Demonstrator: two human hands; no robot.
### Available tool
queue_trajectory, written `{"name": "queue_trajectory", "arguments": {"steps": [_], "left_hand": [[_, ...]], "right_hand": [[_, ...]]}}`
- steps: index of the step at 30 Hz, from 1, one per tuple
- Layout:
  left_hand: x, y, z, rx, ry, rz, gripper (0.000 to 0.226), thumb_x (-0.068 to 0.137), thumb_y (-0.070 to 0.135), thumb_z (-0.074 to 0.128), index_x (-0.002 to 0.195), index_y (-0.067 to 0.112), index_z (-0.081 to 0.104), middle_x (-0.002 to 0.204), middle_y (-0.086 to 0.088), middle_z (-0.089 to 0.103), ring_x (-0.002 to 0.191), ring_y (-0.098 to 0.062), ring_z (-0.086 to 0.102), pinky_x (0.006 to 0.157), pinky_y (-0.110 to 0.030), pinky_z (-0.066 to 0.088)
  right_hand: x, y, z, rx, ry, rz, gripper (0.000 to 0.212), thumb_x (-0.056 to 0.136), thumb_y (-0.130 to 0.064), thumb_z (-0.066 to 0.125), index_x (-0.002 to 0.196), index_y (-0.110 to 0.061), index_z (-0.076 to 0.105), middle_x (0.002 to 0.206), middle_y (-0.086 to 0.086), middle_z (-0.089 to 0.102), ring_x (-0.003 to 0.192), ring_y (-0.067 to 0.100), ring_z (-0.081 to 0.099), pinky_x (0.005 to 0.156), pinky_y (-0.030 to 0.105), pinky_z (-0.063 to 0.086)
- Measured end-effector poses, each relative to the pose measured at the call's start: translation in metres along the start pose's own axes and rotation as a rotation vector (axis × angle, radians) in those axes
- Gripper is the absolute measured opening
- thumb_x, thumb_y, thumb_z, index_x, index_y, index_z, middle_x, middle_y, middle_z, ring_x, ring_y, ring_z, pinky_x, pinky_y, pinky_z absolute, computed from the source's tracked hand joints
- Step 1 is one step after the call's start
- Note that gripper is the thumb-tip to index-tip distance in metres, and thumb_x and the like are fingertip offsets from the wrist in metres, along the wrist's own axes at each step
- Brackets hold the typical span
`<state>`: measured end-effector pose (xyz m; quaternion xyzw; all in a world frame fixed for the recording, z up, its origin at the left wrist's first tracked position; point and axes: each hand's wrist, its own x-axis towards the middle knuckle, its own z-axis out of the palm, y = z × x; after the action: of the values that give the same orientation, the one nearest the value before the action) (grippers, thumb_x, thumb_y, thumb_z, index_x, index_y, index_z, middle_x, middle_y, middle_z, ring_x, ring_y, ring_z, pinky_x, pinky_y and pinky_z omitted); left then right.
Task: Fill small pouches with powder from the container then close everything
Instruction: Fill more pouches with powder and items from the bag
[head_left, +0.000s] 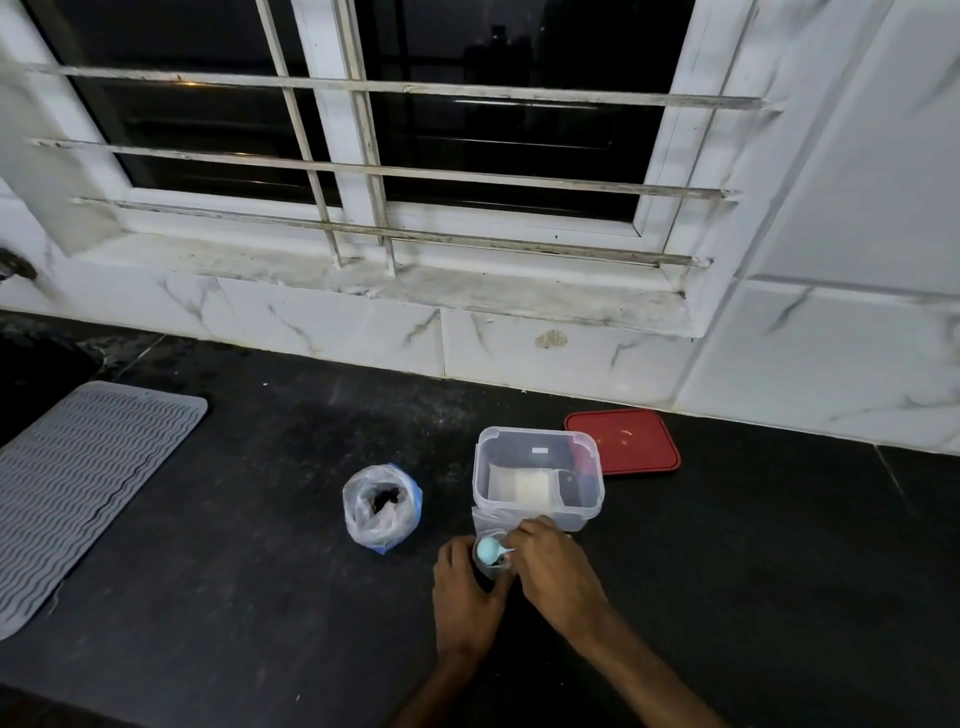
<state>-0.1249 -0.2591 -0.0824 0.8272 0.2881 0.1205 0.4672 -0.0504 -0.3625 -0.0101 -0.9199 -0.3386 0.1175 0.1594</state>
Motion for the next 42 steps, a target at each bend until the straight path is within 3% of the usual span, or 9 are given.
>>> {"name": "queue_trajectory", "arguments": {"steps": [8, 13, 17, 20, 23, 28, 34, 39, 42], "left_hand": [[0.003, -0.001, 0.000, 0.015, 0.000, 0.039, 0.043, 0.072, 0.050, 0.071, 0.107, 0.032, 0.053, 0.107, 0.016, 0.049, 0.102, -0.003, 0.049, 0.089, -0.033, 0.049], [0.003, -0.004, -0.002, 0.027, -0.044, 0.019, 0.050, 0.069, 0.053, 0.071, 0.110, 0.032, 0.053, 0.110, 0.016, 0.049, 0.107, -0.005, 0.050, 0.091, -0.031, 0.047], [0.003, 0.000, -0.012, -0.004, -0.105, 0.028, 0.054, 0.069, 0.057, 0.072, 0.113, 0.036, 0.051, 0.113, 0.019, 0.049, 0.109, 0.000, 0.049, 0.092, -0.027, 0.046], [0.003, 0.003, -0.034, -0.070, 0.014, 0.124, 0.041, 0.079, 0.057, 0.064, 0.113, 0.039, 0.050, 0.113, 0.024, 0.051, 0.108, 0.003, 0.052, 0.088, -0.021, 0.047], [0.017, 0.007, -0.066, -0.090, 0.232, 0.235, 0.026, 0.090, 0.041, 0.060, 0.113, 0.032, 0.052, 0.113, 0.023, 0.053, 0.109, 0.000, 0.053, 0.088, -0.018, 0.043], [0.078, -0.022, -0.119, -0.056, 0.465, -0.062, 0.036, 0.087, 0.034, 0.068, 0.116, 0.020, 0.052, 0.117, 0.003, 0.054, 0.110, -0.016, 0.053, 0.092, -0.036, 0.049], [0.110, -0.056, -0.129, 0.073, 0.189, -0.421, 0.081, 0.079, 0.058, 0.067, 0.136, 0.006, 0.042, 0.138, -0.019, 0.041, 0.130, -0.035, 0.037, 0.105, -0.047, 0.038], [0.118, -0.075, -0.125, 0.112, -0.007, -0.472, 0.059, 0.082, 0.054, 0.066, 0.119, 0.009, 0.058, 0.128, -0.016, 0.044, 0.123, -0.031, 0.042, 0.102, -0.039, 0.039], [0.123, -0.083, -0.124, -0.001, -0.017, -0.450, 0.046, 0.079, 0.049, 0.064, 0.100, 0.008, 0.066, 0.107, -0.013, 0.063, 0.097, -0.025, 0.060, 0.087, -0.039, 0.053]], "right_hand": [[-0.001, 0.017, 0.000, 0.518, 0.172, 0.183, 0.010, 0.086, -0.018, 0.070, 0.080, -0.022, 0.077, 0.077, -0.013, 0.073, 0.077, 0.000, 0.068, 0.079, 0.022, 0.056], [0.002, 0.019, -0.003, 0.620, 0.166, 0.245, 0.007, 0.085, -0.015, 0.072, 0.082, -0.020, 0.077, 0.078, -0.013, 0.073, 0.075, -0.003, 0.068, 0.069, 0.012, 0.051], [0.004, 0.016, -0.007, 0.712, 0.216, 0.258, 0.003, 0.085, -0.020, 0.073, 0.084, -0.021, 0.076, 0.082, -0.014, 0.074, 0.077, 0.001, 0.068, 0.067, 0.020, 0.055], [0.011, 0.004, -0.013, 0.754, 0.228, 0.250, 0.005, 0.087, -0.019, 0.071, 0.086, -0.021, 0.076, 0.084, -0.013, 0.074, 0.081, 0.001, 0.068, 0.072, 0.024, 0.058], [0.028, -0.020, -0.014, 0.721, 0.235, 0.207, 0.006, 0.089, -0.020, 0.070, 0.088, -0.022, 0.075, 0.082, -0.012, 0.074, 0.082, -0.001, 0.068, 0.076, 0.021, 0.056], [0.073, -0.076, 0.002, 0.605, 0.254, 0.107, 0.005, 0.088, -0.019, 0.069, 0.089, -0.021, 0.074, 0.081, -0.010, 0.073, 0.077, -0.001, 0.066, 0.074, 0.015, 0.052], [0.117, -0.115, 0.037, 0.314, 0.164, 0.180, 0.017, 0.090, -0.025, 0.062, 0.100, -0.018, 0.074, 0.097, -0.002, 0.074, 0.086, 0.011, 0.069, 0.076, 0.023, 0.054], [0.132, -0.121, 0.054, 0.091, 0.060, 0.249, 0.025, 0.096, -0.027, 0.055, 0.111, -0.012, 0.069, 0.108, 0.007, 0.070, 0.098, 0.020, 0.067, 0.084, 0.031, 0.055], [0.138, -0.123, 0.061, 0.015, 0.000, 0.246, 0.024, 0.097, -0.021, 0.053, 0.113, -0.009, 0.067, 0.111, 0.010, 0.069, 0.102, 0.024, 0.066, 0.085, 0.034, 0.054]]}}
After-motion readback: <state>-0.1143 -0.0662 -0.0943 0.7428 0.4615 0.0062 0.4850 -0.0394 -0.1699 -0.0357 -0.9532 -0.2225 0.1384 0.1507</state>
